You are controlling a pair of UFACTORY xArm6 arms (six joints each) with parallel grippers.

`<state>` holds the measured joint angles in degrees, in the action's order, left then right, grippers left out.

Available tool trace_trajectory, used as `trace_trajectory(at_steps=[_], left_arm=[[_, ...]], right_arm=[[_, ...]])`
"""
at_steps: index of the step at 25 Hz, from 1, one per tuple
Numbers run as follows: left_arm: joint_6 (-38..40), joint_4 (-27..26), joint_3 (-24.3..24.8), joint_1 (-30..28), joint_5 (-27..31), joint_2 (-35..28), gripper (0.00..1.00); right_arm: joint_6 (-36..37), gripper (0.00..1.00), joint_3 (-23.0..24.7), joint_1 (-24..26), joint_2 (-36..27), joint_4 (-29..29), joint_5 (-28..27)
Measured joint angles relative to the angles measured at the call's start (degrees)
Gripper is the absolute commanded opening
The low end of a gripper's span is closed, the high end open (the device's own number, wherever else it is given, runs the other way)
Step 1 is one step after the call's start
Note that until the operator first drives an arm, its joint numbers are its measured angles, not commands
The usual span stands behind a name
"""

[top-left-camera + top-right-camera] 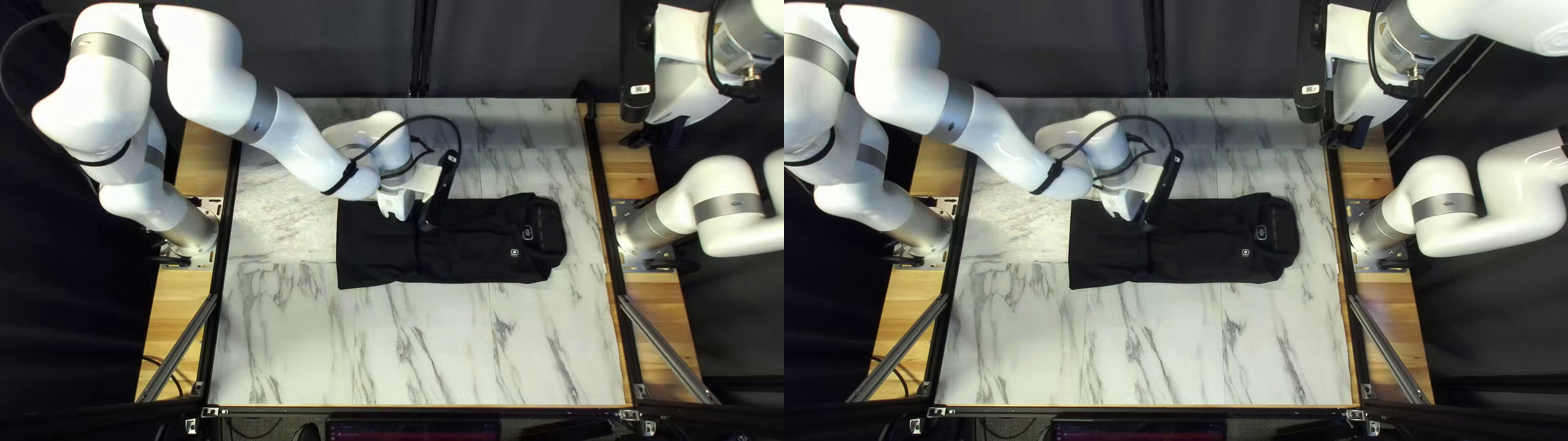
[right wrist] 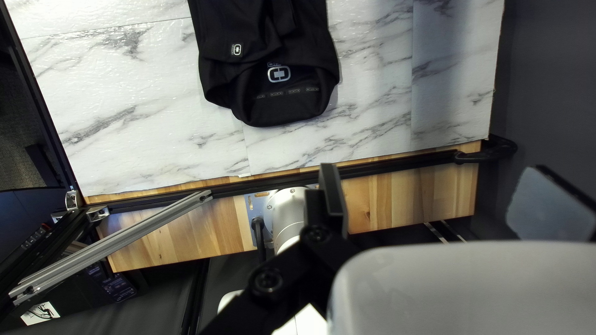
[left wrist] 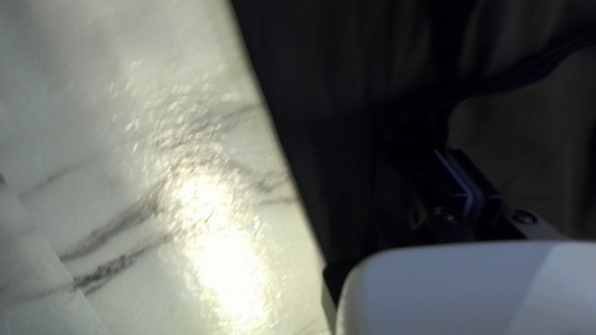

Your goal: Fold t-shirt

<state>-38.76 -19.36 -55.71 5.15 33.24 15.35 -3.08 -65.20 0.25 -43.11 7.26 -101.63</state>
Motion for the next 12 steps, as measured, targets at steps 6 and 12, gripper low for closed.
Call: trace_trajectory(at_steps=[6,12], left_arm=[[3.18,2.58,1.31,0.0,0.19,-2.12,1.0],[13.35,10.41,5.28,-1.37,1.6,-8.74,1.0]], right_arm=[[0.0,1.0,0.0,0.0,0.0,0.0,0.0],[0.0,1.0,0.0,0.0,0.0,0.0,0.0]])
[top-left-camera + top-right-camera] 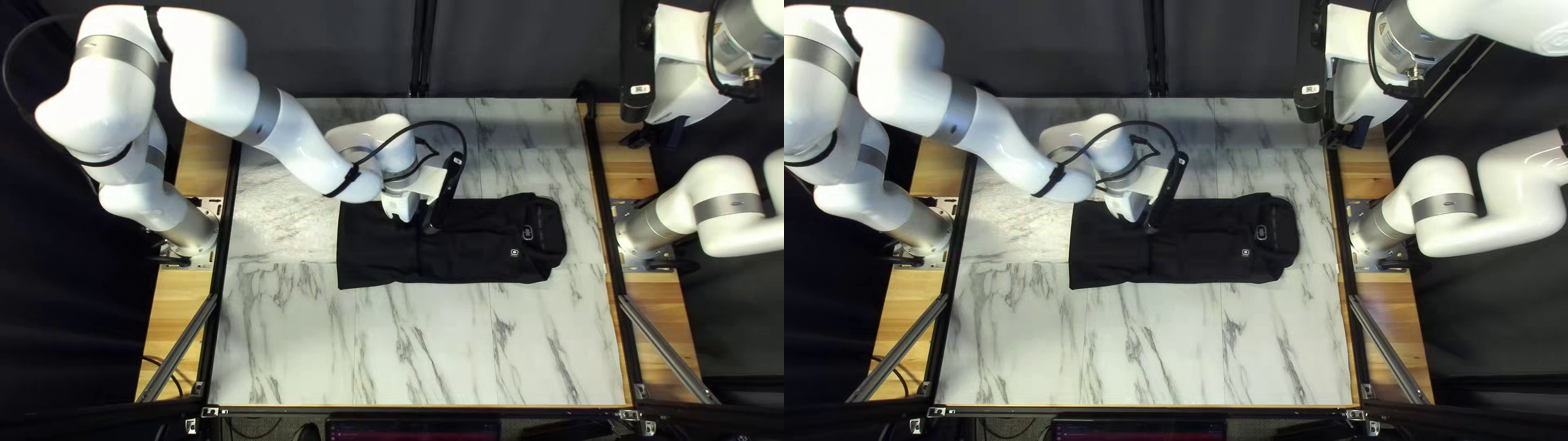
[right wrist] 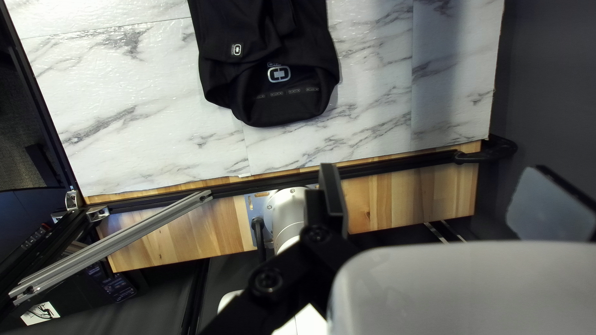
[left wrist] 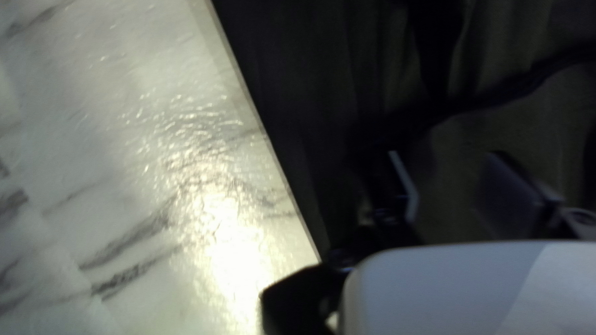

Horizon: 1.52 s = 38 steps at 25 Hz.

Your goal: Fold t-shirt

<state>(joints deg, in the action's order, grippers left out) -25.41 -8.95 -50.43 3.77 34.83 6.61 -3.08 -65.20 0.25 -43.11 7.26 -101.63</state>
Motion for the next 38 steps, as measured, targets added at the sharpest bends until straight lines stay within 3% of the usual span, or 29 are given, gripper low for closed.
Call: trace_trajectory(at_steps=[11,20,24,31,38], left_arm=[[23.27,12.87,6.88,-10.0,6.0,-10.44,1.0],[30.97,16.88,13.78,-13.28,12.86,-20.73,1.0],[32.08,17.4,14.96,-13.21,13.31,-21.75,1.0],[41.51,21.03,9.87,-15.96,11.18,-13.53,1.0],[59.73,28.66,-4.35,-21.07,16.64,-1.08,1.0]], right_arm=[[0.0,1.0,0.0,0.0,0.0,0.0,0.0],[0.0,1.0,0.0,0.0,0.0,0.0,0.0],[0.0,1.0,0.0,0.0,0.0,0.0,0.0],[0.0,1.0,0.0,0.0,0.0,0.0,0.0],[0.0,1.0,0.0,0.0,0.0,0.0,0.0]])
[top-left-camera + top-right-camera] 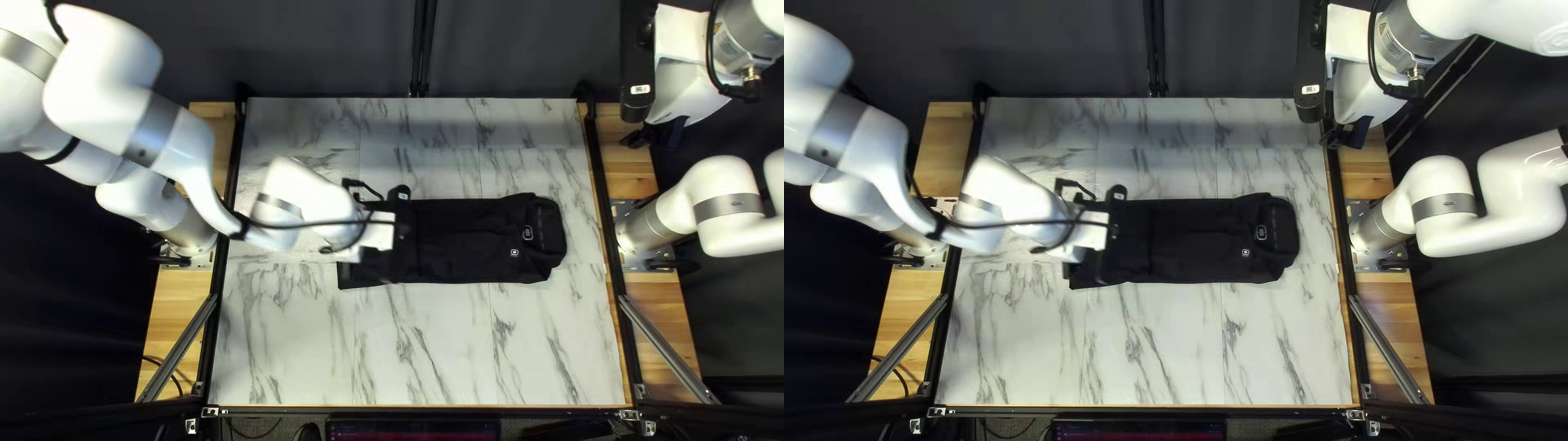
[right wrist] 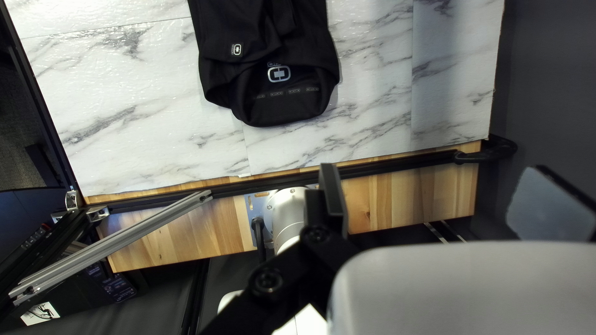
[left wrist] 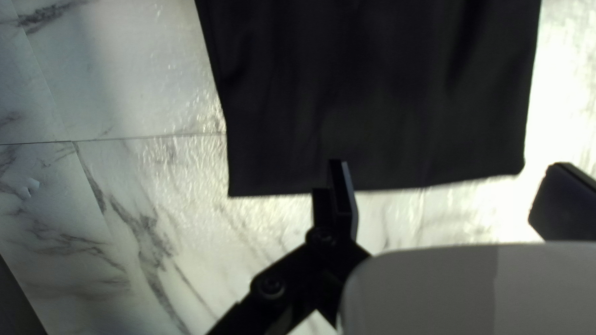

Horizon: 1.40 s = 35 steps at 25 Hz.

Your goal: Fold t-shirt

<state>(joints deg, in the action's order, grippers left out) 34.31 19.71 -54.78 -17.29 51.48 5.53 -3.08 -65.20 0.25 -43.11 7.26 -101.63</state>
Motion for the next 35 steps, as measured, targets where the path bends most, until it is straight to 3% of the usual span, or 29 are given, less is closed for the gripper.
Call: trace_trajectory(at_steps=[10,14,18,27,28,30,31,35], left_arm=[[12.06,2.64,-10.81,-1.8,3.46,11.98,0.99],[12.39,2.11,-12.93,-1.26,2.44,14.76,0.89],[11.86,1.48,-14.56,-0.5,1.01,17.1,0.71],[11.23,0.25,-15.13,0.61,-1.41,19.32,0.62],[11.05,0.12,-15.08,0.76,-1.7,19.43,0.52],[10.28,-0.43,-15.02,1.3,-2.76,19.87,0.04],[9.83,-0.76,-14.98,1.56,-3.32,20.11,0.0],[8.74,-1.61,-14.16,2.24,-4.78,20.23,0.0]], right_arm=[[0.0,1.0,0.0,0.0,0.0,0.0,0.0],[0.0,1.0,0.0,0.0,0.0,0.0,0.0],[0.0,1.0,0.0,0.0,0.0,0.0,0.0],[0.0,1.0,0.0,0.0,0.0,0.0,0.0],[0.0,1.0,0.0,0.0,0.0,0.0,0.0],[0.0,1.0,0.0,0.0,0.0,0.0,0.0],[0.0,1.0,0.0,0.0,0.0,0.0,0.0],[0.0,1.0,0.0,0.0,0.0,0.0,0.0]])
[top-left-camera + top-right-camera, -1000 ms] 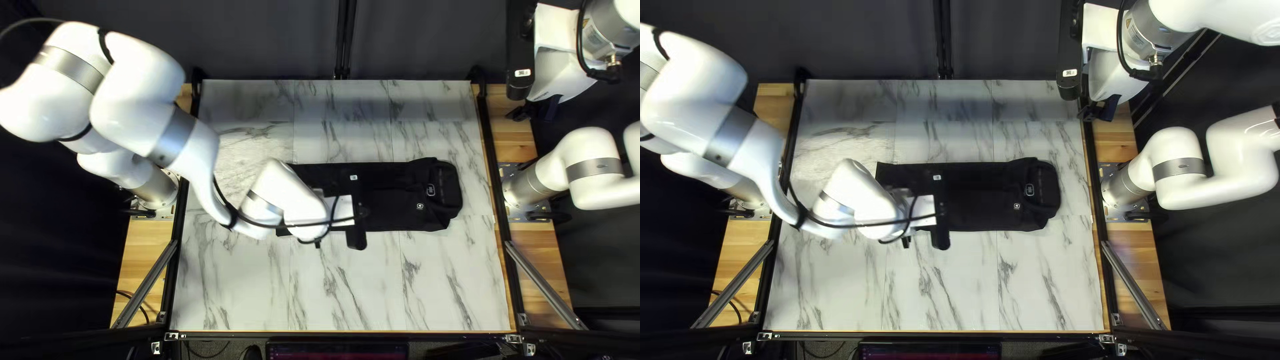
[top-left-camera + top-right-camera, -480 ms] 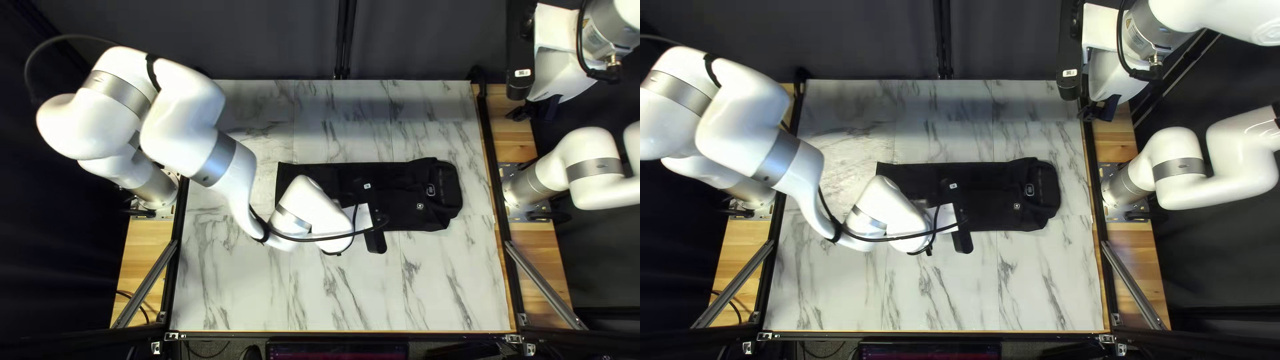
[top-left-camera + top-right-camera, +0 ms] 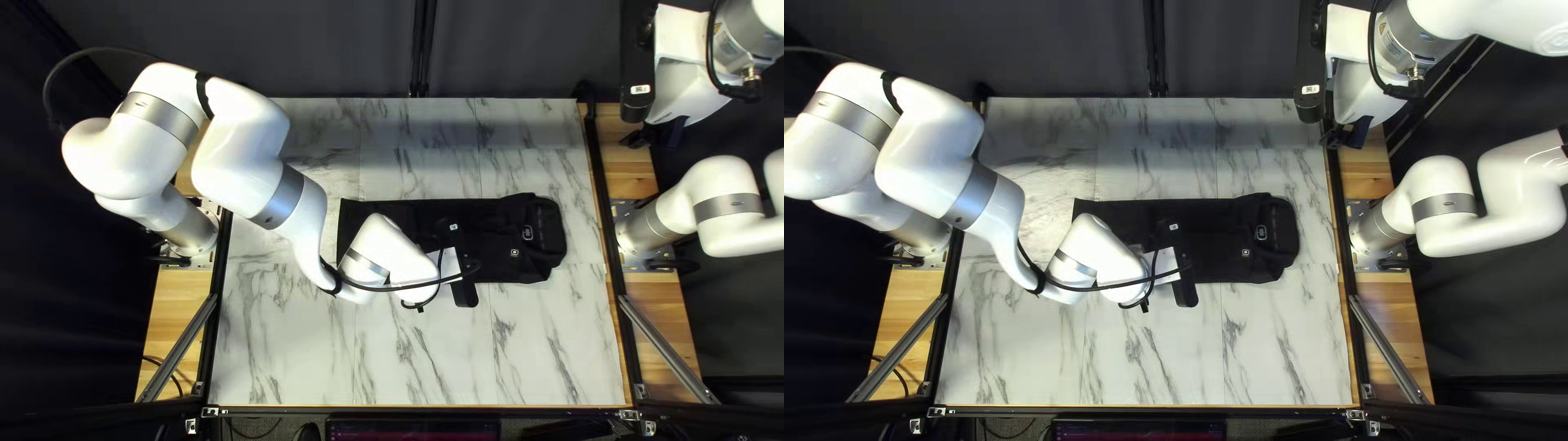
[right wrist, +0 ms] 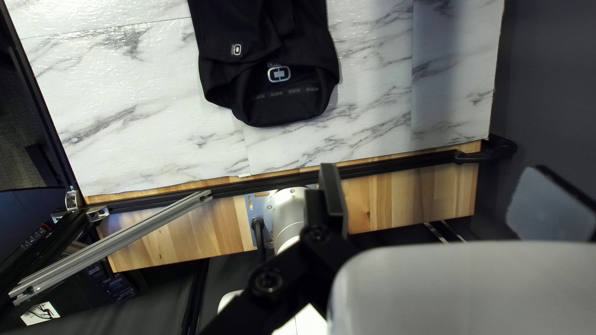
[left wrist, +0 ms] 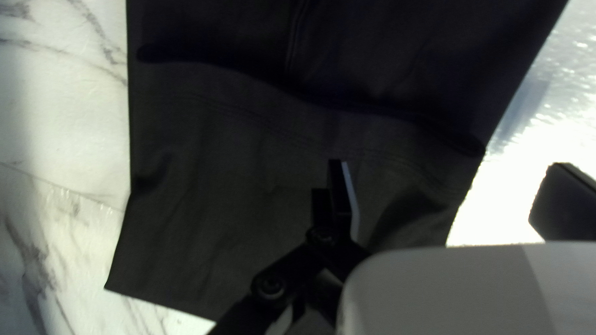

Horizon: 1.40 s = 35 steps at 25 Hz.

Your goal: Fold t-shirt

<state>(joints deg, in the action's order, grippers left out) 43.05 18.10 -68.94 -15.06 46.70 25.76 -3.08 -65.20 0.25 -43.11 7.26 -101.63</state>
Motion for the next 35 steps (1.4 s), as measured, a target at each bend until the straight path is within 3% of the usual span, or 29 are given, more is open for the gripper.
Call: trace_trajectory(at_steps=[18,35], left_arm=[[0.37,0.85,-1.39,-0.53,0.2,0.04,0.0],[-1.07,1.96,-9.0,-1.25,1.82,4.01,0.0]], right_arm=[[0.0,1.0,0.0,0.0,0.0,0.0,0.0],[0.0,1.0,0.0,0.0,0.0,0.0,0.0]])
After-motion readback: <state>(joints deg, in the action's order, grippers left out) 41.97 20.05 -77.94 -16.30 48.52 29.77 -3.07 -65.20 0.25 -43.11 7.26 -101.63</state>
